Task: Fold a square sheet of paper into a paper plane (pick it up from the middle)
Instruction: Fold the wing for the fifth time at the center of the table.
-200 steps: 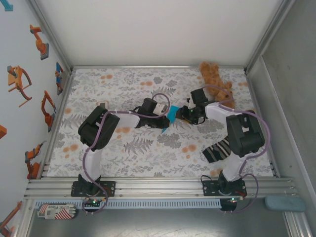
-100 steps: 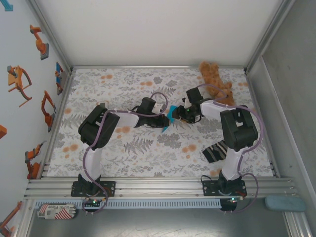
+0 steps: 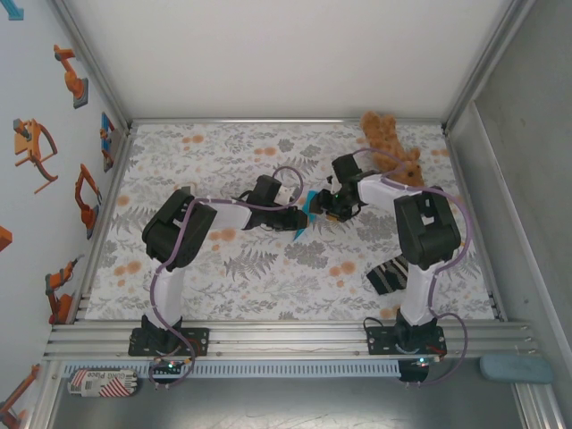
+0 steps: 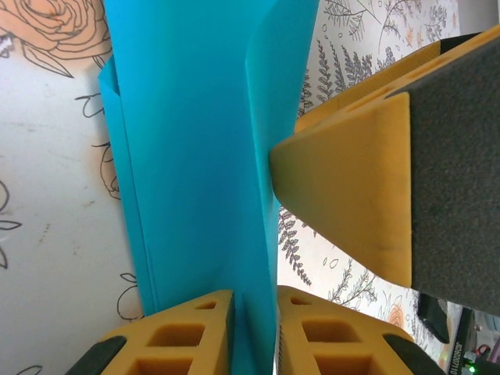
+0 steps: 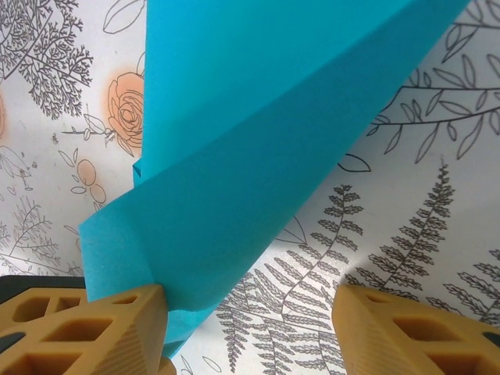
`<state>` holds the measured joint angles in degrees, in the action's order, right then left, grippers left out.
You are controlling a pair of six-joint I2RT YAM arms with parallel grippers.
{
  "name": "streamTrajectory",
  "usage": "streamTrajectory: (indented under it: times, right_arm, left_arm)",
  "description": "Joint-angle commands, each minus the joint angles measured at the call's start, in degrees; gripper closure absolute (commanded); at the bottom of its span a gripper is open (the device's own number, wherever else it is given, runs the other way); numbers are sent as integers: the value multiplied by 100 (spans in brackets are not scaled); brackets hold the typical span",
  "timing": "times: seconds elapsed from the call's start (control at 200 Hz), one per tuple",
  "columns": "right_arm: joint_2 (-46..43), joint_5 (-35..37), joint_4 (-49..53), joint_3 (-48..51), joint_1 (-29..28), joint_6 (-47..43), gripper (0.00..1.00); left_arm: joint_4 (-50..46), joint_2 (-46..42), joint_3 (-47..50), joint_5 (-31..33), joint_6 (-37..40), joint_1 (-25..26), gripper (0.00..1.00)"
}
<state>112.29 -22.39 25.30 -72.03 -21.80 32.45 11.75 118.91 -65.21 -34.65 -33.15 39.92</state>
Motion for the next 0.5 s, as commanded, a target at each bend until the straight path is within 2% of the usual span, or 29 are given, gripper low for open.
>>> streamTrajectory:
  times: [0.0, 0.25, 0.491]
  right_arm:
    - [460, 423, 124, 11, -43, -115, 40]
    - [592, 437, 309, -123, -52, -100, 39]
    - [166, 197, 92, -66, -40, -99, 39]
  left_arm:
    - [-532, 526, 75, 212, -8, 76, 81]
    - [-565, 656, 85, 231, -76, 43, 85]
    - [-429, 699, 194, 81, -312, -28, 88]
